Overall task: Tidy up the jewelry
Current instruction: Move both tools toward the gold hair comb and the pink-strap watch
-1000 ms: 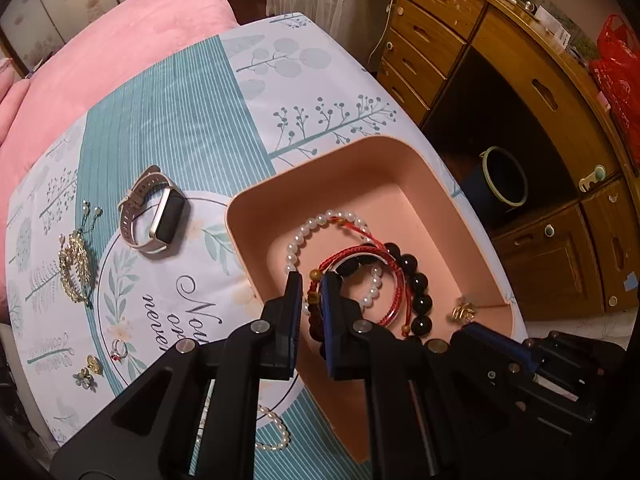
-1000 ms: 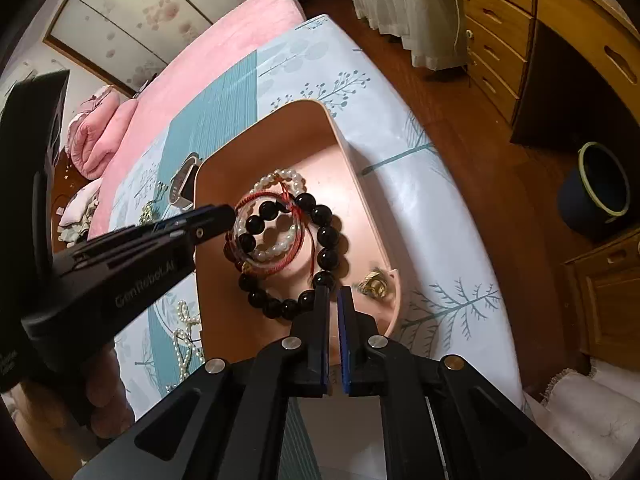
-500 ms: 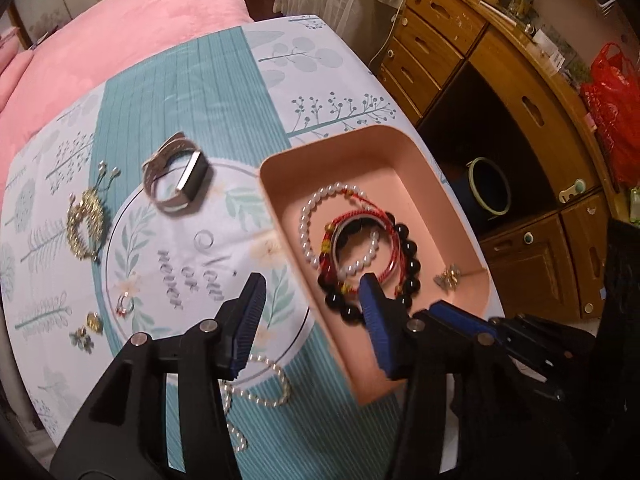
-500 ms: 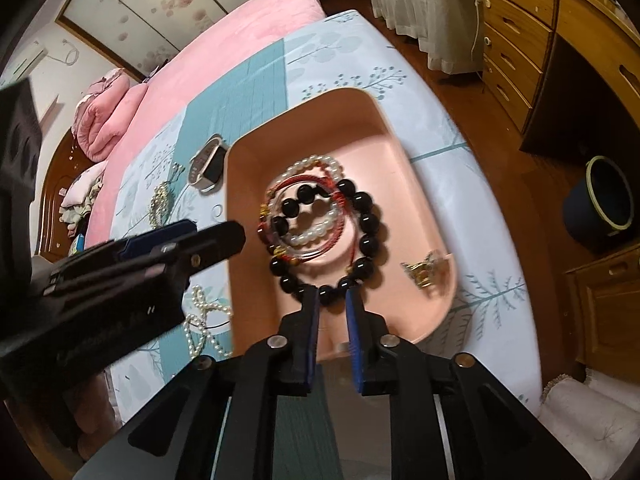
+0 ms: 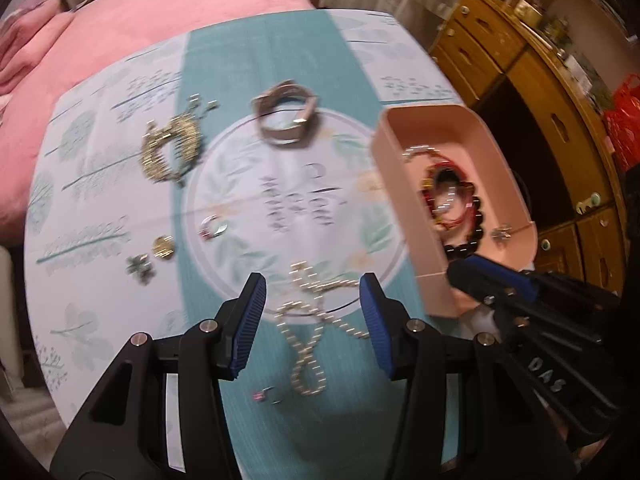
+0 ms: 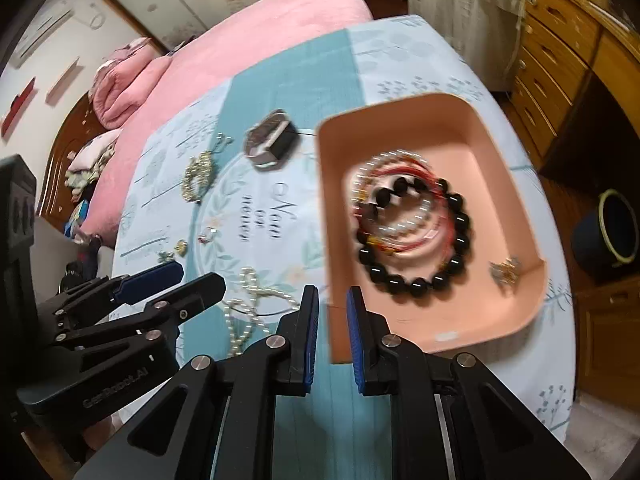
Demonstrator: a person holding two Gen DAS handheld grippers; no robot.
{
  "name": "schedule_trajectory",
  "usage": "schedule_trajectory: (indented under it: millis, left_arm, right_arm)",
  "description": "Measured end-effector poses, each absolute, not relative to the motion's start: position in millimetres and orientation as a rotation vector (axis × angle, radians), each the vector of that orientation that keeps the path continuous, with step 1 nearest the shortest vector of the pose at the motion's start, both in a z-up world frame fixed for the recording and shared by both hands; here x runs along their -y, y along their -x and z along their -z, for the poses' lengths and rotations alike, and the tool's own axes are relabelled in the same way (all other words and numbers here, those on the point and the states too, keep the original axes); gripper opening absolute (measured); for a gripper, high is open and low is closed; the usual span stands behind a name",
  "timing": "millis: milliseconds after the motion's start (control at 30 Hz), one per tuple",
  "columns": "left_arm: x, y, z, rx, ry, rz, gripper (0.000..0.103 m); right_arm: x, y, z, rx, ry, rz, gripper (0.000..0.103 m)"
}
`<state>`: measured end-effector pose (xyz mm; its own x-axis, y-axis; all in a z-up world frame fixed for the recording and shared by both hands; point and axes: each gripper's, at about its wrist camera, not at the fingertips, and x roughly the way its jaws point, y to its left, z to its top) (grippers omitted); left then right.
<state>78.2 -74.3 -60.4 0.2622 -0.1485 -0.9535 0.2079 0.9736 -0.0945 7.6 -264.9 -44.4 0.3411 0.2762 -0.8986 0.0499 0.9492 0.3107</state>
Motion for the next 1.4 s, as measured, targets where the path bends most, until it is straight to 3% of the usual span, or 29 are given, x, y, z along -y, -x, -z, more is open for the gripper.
schedule_trajectory:
  millis: [200, 1067, 1400]
  left_arm:
    - [40, -78, 60, -1.275, -0.037, 0.17, 0.046]
    - [-23, -126, 47, -1.208, 0.028, 0.007, 0.046]
    - [-62, -187, 77, -1.251, 0.103, -0.065, 0.046]
  right_arm:
    - [238, -12, 35, -1.199, -0.27, -0.197, 0.025]
    - [198, -80, 21, -1.198, -0.242, -0.318, 0.026]
    - [170, -148, 23, -1.196, -0.23, -0.361, 0.026]
